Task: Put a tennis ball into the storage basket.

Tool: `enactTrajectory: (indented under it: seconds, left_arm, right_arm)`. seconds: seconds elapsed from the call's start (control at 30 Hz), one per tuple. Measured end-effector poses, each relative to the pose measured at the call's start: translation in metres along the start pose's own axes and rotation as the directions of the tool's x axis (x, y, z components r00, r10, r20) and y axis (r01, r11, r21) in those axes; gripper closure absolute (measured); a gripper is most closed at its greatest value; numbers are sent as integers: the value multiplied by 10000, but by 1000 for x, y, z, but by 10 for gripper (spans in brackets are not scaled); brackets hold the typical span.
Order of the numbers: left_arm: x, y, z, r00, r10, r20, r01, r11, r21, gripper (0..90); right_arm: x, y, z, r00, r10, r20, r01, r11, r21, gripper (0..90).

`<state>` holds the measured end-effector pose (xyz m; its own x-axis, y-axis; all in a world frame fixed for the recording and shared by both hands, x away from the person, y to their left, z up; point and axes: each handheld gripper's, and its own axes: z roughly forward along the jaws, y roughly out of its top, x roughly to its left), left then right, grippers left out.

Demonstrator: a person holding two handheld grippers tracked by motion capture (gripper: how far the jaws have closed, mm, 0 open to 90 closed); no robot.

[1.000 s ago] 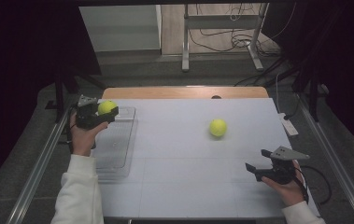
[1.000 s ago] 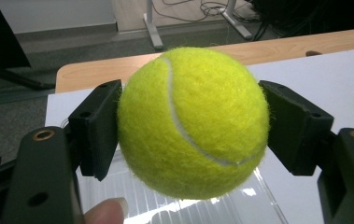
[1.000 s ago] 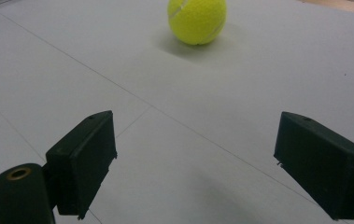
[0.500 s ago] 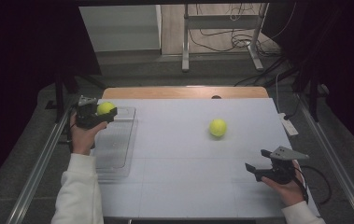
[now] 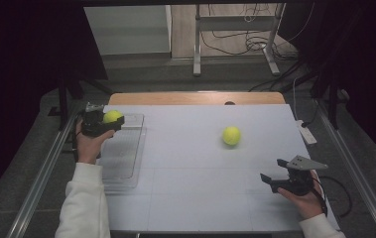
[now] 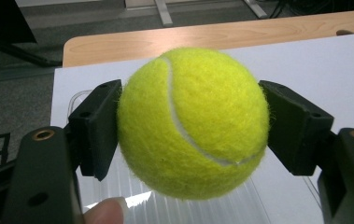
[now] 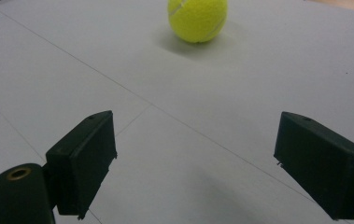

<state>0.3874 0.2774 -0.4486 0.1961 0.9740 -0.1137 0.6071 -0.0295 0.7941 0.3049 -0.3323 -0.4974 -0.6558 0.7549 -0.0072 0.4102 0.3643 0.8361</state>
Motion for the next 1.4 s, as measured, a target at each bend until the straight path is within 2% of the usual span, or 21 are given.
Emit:
enactTrajectory:
  seconds: [0.83, 1.13, 1.4]
  left_arm:
    - [7, -6, 15, 9999, 6, -125, 5, 9966, 820, 269]
    - [4, -9, 26, 9995, 276, -158, -252, 9901, 1380, 268]
    - [6, -12, 32, 9995, 305, -123, -279, 9843, 1744, 268]
  right_arm:
    - [0, 0, 0, 10000, 3, 9, -3, 10000, 11, 130]
    - [0, 0, 0, 10000, -4, -1, 4, 10000, 3, 130]
    - [0, 0, 0, 10000, 18, 14, -18, 10000, 17, 129]
